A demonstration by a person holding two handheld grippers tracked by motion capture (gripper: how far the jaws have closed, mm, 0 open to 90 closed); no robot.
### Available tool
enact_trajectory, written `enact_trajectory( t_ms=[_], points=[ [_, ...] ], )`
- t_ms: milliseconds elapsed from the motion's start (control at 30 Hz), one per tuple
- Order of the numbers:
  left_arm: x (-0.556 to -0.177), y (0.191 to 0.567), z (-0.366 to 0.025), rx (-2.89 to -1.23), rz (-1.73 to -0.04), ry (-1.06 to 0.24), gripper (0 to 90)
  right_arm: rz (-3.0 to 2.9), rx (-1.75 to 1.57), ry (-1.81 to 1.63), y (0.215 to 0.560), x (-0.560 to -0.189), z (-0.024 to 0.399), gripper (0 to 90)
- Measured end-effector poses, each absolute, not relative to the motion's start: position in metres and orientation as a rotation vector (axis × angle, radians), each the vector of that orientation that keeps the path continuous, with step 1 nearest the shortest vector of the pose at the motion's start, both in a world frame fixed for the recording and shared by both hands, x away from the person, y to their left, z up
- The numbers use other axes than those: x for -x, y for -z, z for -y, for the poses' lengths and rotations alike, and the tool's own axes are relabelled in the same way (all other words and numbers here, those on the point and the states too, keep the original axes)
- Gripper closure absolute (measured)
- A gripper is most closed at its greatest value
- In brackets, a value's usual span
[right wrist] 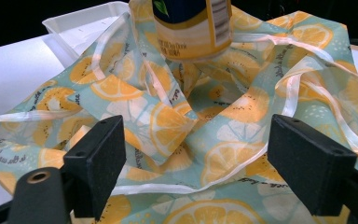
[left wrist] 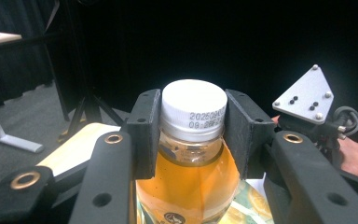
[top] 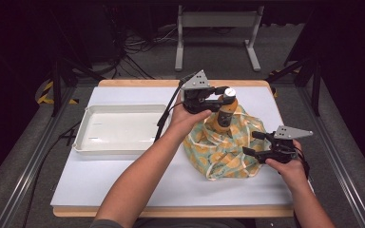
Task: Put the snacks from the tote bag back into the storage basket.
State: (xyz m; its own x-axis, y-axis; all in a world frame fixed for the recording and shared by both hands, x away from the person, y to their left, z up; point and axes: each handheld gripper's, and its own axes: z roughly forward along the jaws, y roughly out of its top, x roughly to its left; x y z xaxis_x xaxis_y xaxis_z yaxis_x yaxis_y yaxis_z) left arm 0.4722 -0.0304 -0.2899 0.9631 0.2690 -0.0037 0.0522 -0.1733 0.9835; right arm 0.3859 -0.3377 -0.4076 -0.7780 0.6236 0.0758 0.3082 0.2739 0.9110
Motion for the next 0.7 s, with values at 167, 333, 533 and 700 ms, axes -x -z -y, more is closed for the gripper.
enact_trajectory(
  t_ms=[167, 333, 533, 700],
  points=[
    [-0.472, 0.286, 0.024, -1.731, -0.238, -0.186, 58.3, -2.250, -0.858, -1.511, 0.408, -0.386, 0.338, 20.3],
    [-0.469, 0.279, 0.015, -1.720, -0.222, -0.178, 58.3, -2.252, -0.852, -1.516, 0.408, -0.386, 0.337, 20.3],
    [-0.464, 0.274, 0.008, -1.725, -0.203, -0.163, 58.3, -2.252, -0.855, -1.517, 0.409, -0.386, 0.336, 20.2],
    [-0.459, 0.268, -0.004, -1.716, -0.186, -0.155, 58.3, -2.259, -0.852, -1.516, 0.409, -0.386, 0.335, 20.0]
  ],
)
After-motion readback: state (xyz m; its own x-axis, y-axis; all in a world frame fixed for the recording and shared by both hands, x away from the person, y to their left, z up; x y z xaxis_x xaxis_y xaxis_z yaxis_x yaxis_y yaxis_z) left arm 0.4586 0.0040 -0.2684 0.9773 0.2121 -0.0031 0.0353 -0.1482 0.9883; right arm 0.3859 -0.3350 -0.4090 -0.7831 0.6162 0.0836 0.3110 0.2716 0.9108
